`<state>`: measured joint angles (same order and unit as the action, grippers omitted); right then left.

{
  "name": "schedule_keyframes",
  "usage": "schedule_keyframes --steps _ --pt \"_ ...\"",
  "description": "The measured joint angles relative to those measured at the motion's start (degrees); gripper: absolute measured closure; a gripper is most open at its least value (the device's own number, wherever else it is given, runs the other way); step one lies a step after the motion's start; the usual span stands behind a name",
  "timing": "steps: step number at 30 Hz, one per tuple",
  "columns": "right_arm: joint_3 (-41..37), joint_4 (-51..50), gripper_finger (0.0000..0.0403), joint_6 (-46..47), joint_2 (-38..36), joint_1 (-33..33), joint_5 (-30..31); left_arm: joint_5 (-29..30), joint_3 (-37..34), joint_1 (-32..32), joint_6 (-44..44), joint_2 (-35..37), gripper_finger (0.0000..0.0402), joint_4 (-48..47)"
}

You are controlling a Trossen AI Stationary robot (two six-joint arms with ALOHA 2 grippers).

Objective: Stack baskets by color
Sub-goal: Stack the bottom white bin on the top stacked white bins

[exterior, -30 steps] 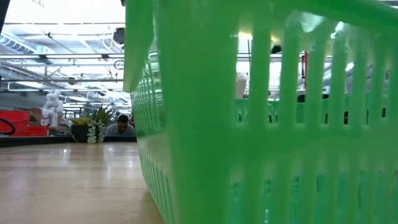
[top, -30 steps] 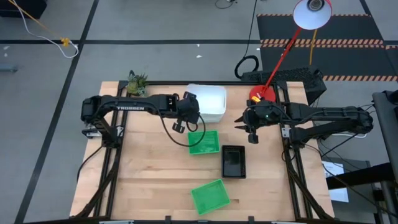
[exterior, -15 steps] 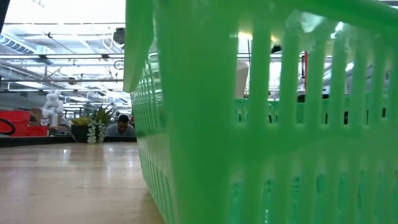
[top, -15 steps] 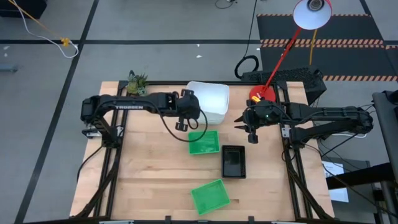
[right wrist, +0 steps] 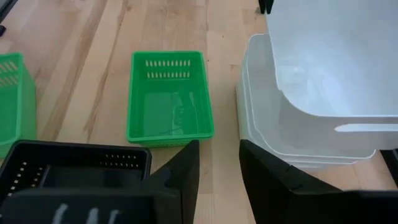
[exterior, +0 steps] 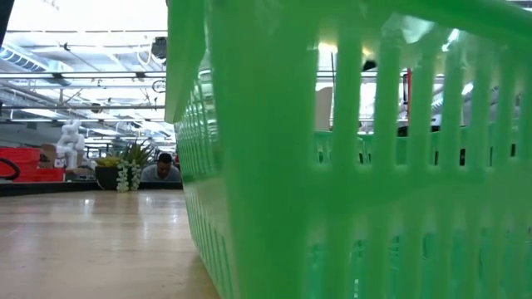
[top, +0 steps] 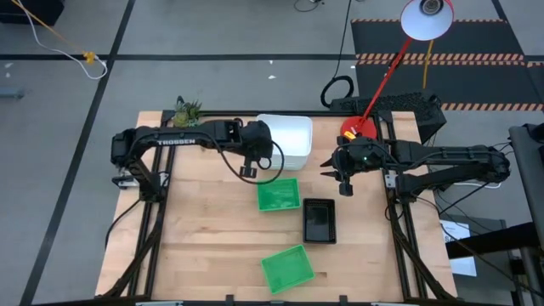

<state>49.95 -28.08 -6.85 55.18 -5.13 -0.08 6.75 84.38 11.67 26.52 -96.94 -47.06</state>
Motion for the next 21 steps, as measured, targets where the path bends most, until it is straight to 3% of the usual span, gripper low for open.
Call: schedule_keyframes --steps 11,21 --pt "0.0 0.0 0.0293 0.1 0.0 0.0 0.0 -3.9 0.0 2.0 -0.7 0.0 0.0388 0.3" --pt "0.0 0.0 0.0293 0.1 0.0 0.0 0.0 -4.8 -4.4 2.0 0.4 0.0 0.0386 4.9"
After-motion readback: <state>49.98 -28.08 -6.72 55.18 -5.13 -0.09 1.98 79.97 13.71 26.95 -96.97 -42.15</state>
